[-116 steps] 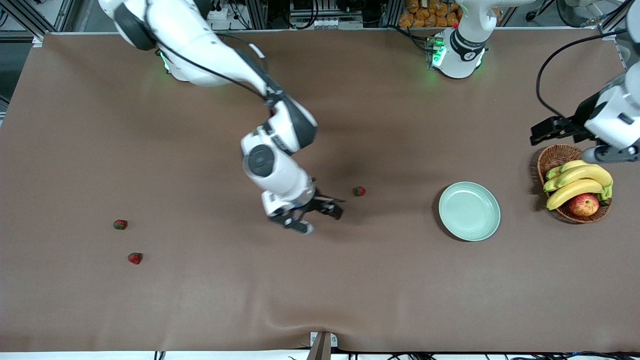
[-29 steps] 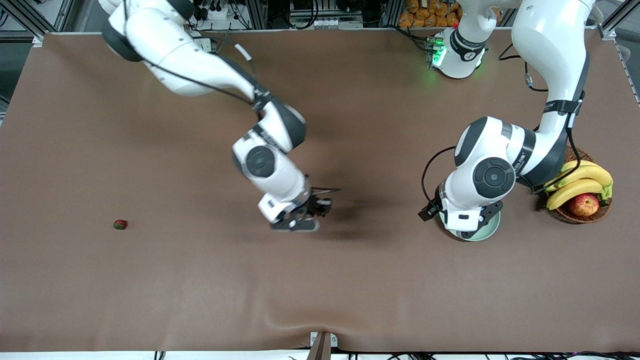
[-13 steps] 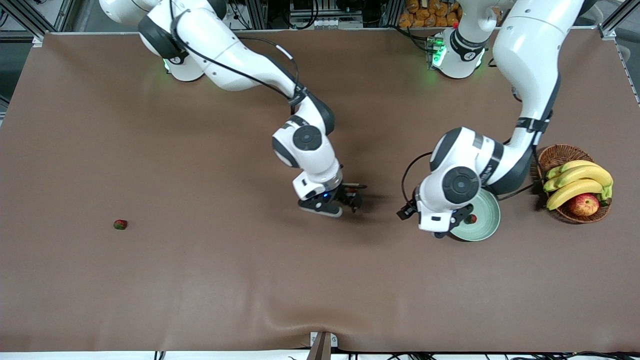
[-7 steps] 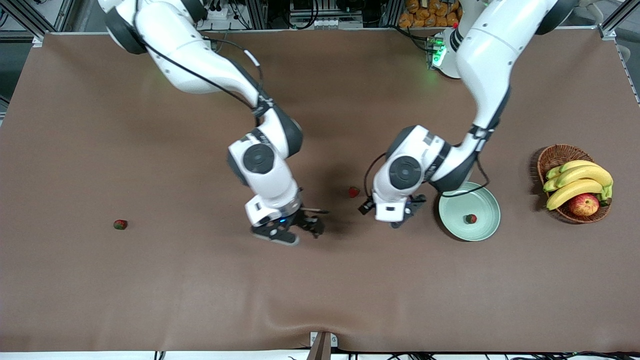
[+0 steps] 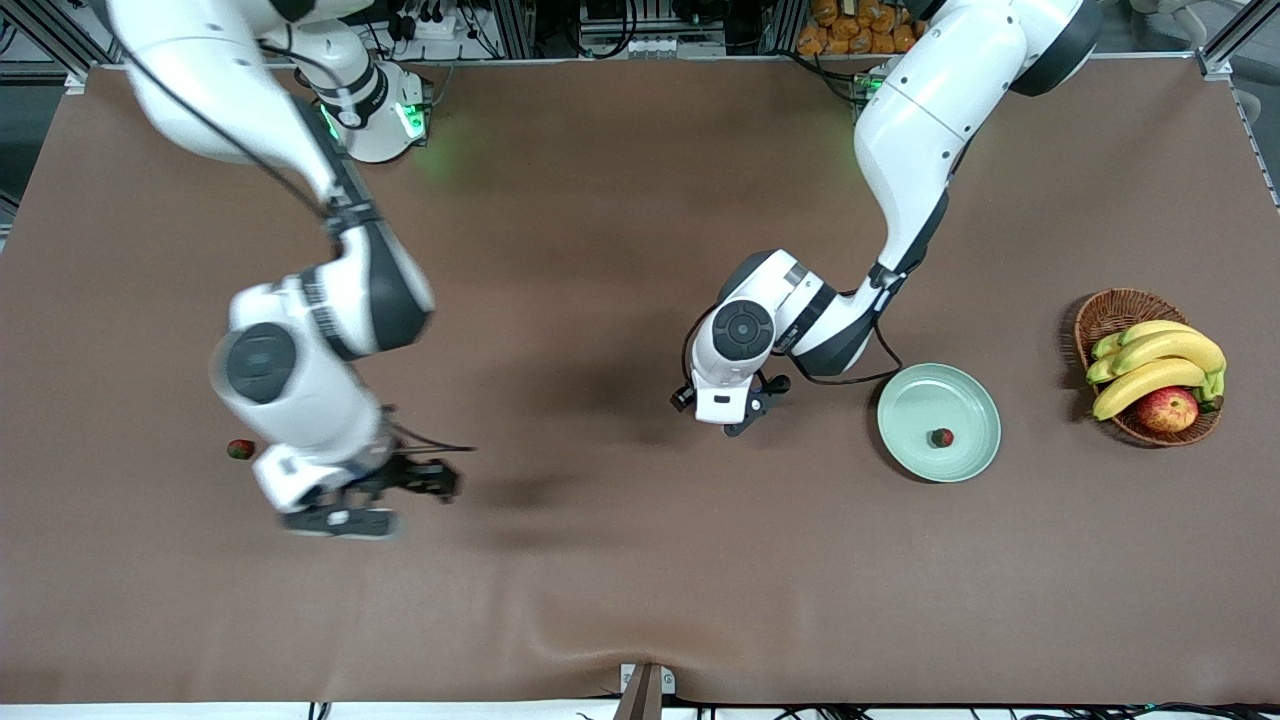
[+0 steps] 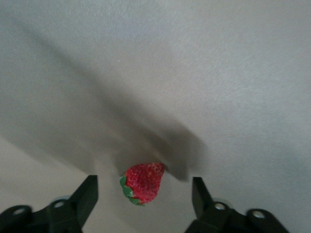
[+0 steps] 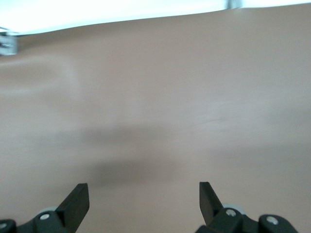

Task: Collect all strawberries into plate
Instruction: 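Grasp the strawberry with the left gripper and carry it over the plate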

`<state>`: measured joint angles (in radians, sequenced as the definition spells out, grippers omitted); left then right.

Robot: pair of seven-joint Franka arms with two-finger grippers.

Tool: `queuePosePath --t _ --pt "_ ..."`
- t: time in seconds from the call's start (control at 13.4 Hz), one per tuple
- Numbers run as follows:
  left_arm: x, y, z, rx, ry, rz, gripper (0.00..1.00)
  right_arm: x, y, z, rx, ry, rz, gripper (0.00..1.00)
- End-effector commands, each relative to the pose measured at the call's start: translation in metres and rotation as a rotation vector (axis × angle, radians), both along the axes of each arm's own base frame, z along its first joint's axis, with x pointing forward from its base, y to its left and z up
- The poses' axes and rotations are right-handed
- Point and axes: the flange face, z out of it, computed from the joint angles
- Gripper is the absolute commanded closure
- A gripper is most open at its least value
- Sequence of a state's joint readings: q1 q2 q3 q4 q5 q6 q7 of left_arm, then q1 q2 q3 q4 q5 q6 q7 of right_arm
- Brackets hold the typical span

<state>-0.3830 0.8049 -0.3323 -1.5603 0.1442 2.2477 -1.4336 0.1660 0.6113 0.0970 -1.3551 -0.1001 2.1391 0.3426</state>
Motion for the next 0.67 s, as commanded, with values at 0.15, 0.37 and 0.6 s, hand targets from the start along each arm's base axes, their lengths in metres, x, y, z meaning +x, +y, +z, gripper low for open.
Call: queuePosePath --t 0.15,0.37,0.6 --pt "-0.001 0.003 -0.005 0.028 -0.026 -0.012 0.56 -0.021 -0.156 -0.005 -0.052 0.066 0.070 0.00" --pt "-0.001 0.002 -0.004 0.028 -0.031 -0.022 1.00 -0.037 -0.236 -0.038 -0.062 0.131 0.094 0.00" --pt "0.017 0.022 0.011 0.028 -0.047 -0.007 1.00 -0.053 -0.268 -0.086 -0.054 0.163 0.060 0.00"
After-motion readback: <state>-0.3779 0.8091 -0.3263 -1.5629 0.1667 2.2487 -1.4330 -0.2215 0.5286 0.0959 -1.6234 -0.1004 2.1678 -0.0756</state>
